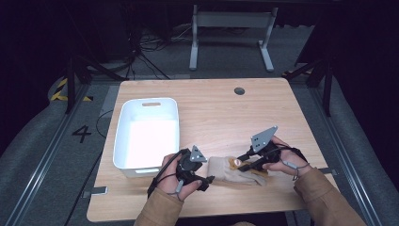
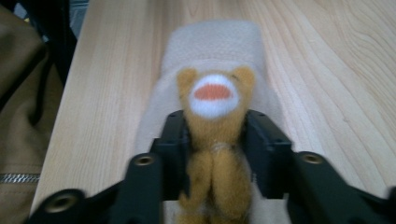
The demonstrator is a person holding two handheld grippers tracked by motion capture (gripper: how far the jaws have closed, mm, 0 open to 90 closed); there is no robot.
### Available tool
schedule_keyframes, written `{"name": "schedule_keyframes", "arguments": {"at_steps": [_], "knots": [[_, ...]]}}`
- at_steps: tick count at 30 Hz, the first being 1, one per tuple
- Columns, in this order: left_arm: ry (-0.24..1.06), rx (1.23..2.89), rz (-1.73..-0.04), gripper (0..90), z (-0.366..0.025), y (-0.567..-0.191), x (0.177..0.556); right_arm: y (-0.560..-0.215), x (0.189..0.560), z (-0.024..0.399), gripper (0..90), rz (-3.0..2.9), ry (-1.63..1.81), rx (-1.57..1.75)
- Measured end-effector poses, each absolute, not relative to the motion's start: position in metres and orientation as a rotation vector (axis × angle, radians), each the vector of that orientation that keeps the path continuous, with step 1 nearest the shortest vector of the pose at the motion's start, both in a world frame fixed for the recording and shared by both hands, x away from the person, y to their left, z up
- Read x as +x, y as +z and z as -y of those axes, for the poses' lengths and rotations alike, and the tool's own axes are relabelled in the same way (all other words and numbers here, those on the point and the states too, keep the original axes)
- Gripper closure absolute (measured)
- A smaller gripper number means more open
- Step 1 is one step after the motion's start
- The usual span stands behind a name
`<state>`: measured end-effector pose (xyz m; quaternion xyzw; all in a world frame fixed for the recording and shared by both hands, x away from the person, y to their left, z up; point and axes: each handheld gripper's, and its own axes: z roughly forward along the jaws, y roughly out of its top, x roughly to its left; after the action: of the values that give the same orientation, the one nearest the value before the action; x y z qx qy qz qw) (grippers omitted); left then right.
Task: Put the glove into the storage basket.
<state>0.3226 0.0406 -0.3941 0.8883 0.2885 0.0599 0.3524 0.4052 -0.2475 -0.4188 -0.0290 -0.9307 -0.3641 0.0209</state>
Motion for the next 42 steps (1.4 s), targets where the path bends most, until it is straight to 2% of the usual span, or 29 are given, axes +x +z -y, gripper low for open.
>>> {"name": "schedule_keyframes", "arguments": {"at_steps": [3, 11, 29, 42], "knots": [[0.154, 2.302, -0.74, 26.2, -0.039, -0.395, 0.323, -0.416, 0.404, 0.248, 41.3, 2.914, -1.156, -0.115], [0.153, 2.297, -0.733, 26.1, -0.038, -0.394, 0.325, -0.401, 0.401, 0.26, 33.3, 2.926, -1.242, -0.234], [0.151, 2.298, -0.684, 25.2, -0.027, -0.391, 0.329, -0.376, 0.402, 0.316, 35.1, 2.928, -1.383, -0.856], [0.146, 2.294, -0.674, 24.2, -0.023, -0.391, 0.33, -0.373, 0.408, 0.344, 34.8, 2.908, -1.406, -1.076]]}}
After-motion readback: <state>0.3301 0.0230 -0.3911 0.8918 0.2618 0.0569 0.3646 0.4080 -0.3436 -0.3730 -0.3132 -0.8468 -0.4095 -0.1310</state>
